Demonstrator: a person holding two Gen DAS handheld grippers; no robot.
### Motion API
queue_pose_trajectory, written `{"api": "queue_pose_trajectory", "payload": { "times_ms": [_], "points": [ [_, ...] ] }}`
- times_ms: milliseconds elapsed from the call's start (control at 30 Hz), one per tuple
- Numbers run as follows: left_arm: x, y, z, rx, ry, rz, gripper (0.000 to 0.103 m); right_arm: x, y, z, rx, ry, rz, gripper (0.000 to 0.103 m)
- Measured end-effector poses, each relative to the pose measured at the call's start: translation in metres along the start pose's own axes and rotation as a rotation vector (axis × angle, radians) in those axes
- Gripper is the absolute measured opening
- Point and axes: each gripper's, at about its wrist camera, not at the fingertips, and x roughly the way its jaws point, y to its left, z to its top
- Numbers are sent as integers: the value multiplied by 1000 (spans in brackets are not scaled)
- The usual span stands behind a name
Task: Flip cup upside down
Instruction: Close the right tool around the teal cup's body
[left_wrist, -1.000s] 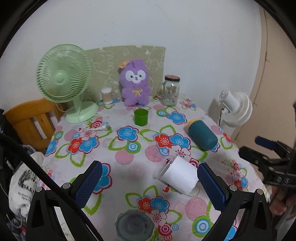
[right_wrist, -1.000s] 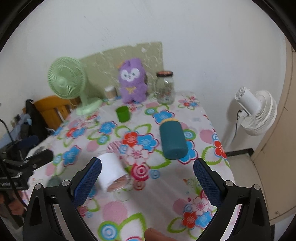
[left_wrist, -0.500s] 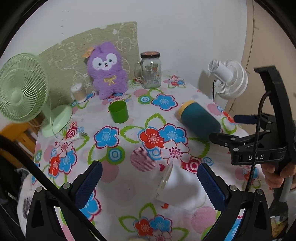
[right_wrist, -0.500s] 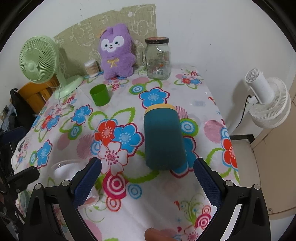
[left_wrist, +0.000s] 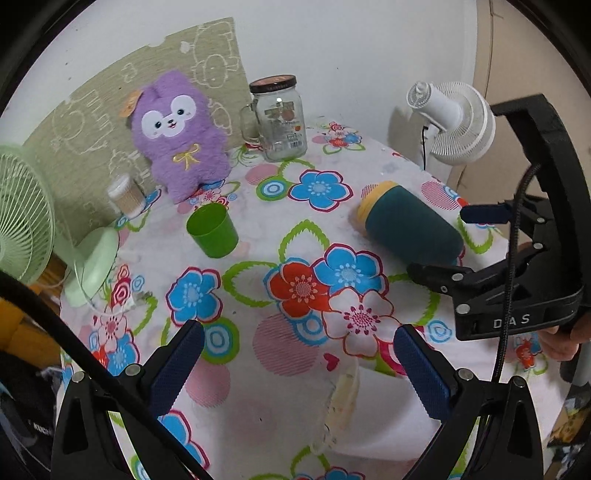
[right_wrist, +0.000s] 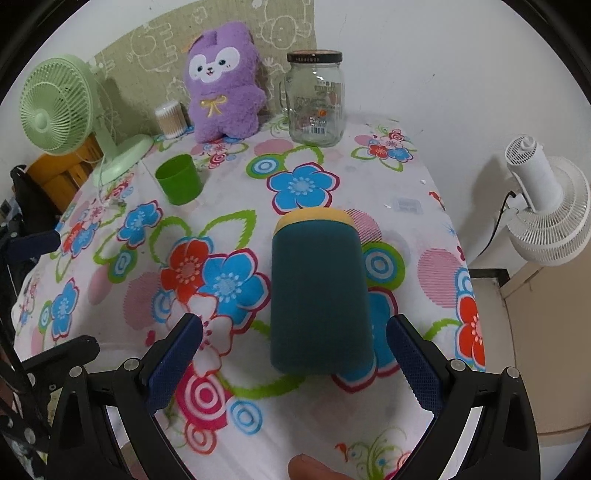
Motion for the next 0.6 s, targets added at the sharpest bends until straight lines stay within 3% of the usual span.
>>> {"api": "queue_pose_trajectory", "payload": {
  "times_ms": [367,433,567,600],
  "points": [
    [10,-3,4,30,16,22,103,28,5,14,-58,45,-52,100],
    [9,-3,4,29,16,27,103,32,6,15,-62,50,-49,93],
    [7,-1,3,22,14,21,103,37,2,16,-65,64,-74,70],
    [5,0,3,19,12,22,103,37,1,16,-59,64,-64,70]
  ]
}}
